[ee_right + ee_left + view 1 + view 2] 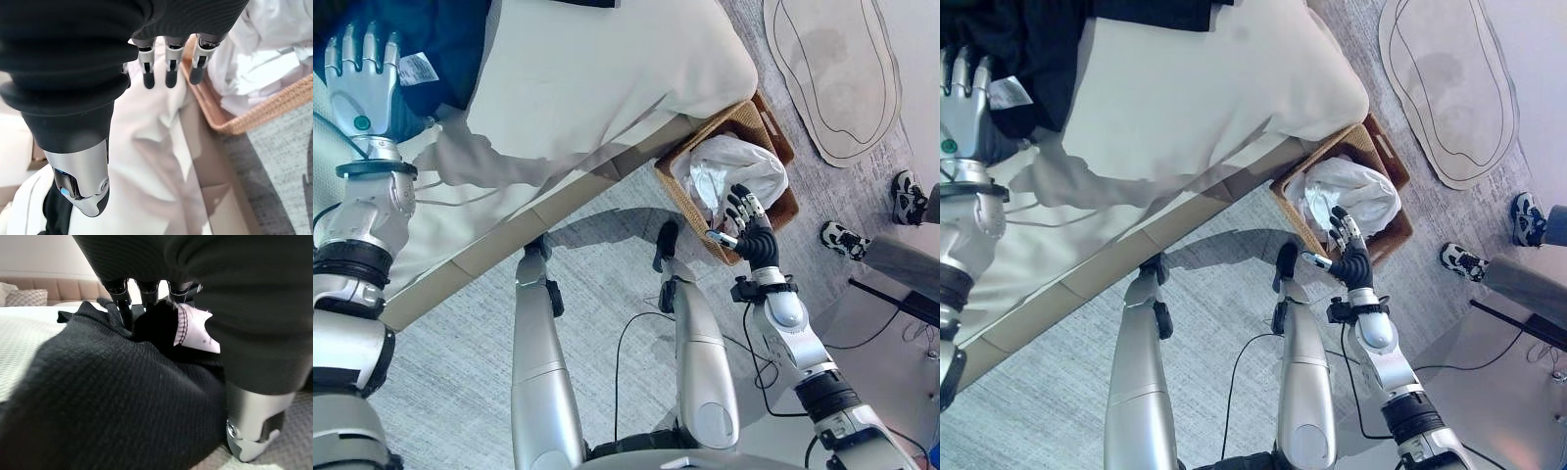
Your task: Pick up clothes into the bucket
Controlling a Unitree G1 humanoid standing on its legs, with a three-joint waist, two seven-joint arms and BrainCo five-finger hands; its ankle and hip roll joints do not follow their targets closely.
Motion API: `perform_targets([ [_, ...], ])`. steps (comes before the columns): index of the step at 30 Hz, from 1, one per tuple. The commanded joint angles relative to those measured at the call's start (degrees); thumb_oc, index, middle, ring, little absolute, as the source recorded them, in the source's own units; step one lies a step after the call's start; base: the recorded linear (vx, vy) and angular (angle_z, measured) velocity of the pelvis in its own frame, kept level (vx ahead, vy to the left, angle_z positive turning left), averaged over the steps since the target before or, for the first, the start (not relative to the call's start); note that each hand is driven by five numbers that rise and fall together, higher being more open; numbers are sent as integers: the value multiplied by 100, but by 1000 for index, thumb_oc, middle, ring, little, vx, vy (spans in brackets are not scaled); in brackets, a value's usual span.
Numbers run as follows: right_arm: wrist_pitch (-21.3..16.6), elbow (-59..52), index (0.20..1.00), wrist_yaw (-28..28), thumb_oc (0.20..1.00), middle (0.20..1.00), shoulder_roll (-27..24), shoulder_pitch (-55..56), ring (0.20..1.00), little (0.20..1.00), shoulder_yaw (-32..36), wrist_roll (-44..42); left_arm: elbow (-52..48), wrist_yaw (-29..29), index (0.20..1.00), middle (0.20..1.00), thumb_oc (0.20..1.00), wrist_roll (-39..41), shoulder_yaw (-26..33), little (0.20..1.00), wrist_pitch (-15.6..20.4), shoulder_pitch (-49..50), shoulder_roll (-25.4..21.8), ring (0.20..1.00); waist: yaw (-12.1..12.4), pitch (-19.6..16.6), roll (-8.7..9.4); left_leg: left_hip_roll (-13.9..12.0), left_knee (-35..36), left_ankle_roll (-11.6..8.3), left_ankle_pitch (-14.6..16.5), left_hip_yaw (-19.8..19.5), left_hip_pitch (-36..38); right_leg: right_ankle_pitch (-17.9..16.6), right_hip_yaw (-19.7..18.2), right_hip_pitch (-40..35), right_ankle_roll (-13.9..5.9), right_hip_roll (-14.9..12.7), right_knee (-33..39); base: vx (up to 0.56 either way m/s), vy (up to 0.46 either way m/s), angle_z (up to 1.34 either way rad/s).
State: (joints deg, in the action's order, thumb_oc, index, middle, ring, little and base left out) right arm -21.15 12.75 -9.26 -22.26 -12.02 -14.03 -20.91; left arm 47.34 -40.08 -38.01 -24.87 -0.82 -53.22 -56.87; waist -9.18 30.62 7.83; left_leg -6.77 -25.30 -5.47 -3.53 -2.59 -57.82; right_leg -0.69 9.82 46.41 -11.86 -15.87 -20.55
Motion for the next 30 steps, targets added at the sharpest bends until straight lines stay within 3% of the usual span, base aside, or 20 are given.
perform_targets([
  [1, -315, -579, 1000, 28, 1000, 1000, -274, 202, 1000, 1000, 322, -74, 420, 402, 1000, 1000, 1000, -282, -209, 1000, -249, -398, -355, 1000, -28, -83, 205, 182, -940, 324, 1083, 187, -125, -808, -70, 395, -91, 22, 467, 0, 0, 0],
  [16, -330, -694, 1000, 241, 1000, 1000, -357, 261, 1000, 1000, 533, -315, 667, 686, 1000, 1000, 1000, -485, -657, 1000, -197, -810, -641, 1000, -54, -85, 150, 151, -977, 315, 1084, 207, -242, -829, -87, 511, -94, 17, 488, 0, 0, 0],
  [18, -295, -651, 1000, 247, 1000, 1000, -349, 251, 1000, 1000, 564, -303, 695, 899, 533, 533, 533, -512, -747, 533, -113, -828, -652, 533, -53, -85, 134, 157, -947, 319, 1077, 210, -226, -832, -83, 498, -109, 14, 499, 0, 0, 0],
  [19, -295, -650, 1000, 248, 1000, 1000, -348, 250, 1000, 1000, 565, -304, 695, 901, 200, 200, 200, -511, -751, 200, -112, -832, -653, 200, -52, -85, 135, 158, -945, 319, 1076, 211, -226, -832, -83, 498, -110, 13, 500, 0, 0, 0],
  [26, -253, -476, 1000, 290, 1000, 1000, -275, 230, 1000, 1000, 568, -295, 544, 1081, 200, 200, 200, -521, -603, 200, 40, -418, -588, 200, -8, -86, 82, 158, -922, 316, 1069, 240, -106, -843, -96, 437, -113, 3, 481, 0, 0, 0],
  [30, -244, -345, 1000, 256, 1000, 1000, -228, 227, 1000, 1000, 536, -238, 485, 1060, 200, 200, 200, -416, -240, 200, 105, 113, -350, 200, 38, -87, 68, 153, -939, 321, 1079, 264, 75, -808, -104, 288, -90, 12, 445, 0, 0, 0],
])
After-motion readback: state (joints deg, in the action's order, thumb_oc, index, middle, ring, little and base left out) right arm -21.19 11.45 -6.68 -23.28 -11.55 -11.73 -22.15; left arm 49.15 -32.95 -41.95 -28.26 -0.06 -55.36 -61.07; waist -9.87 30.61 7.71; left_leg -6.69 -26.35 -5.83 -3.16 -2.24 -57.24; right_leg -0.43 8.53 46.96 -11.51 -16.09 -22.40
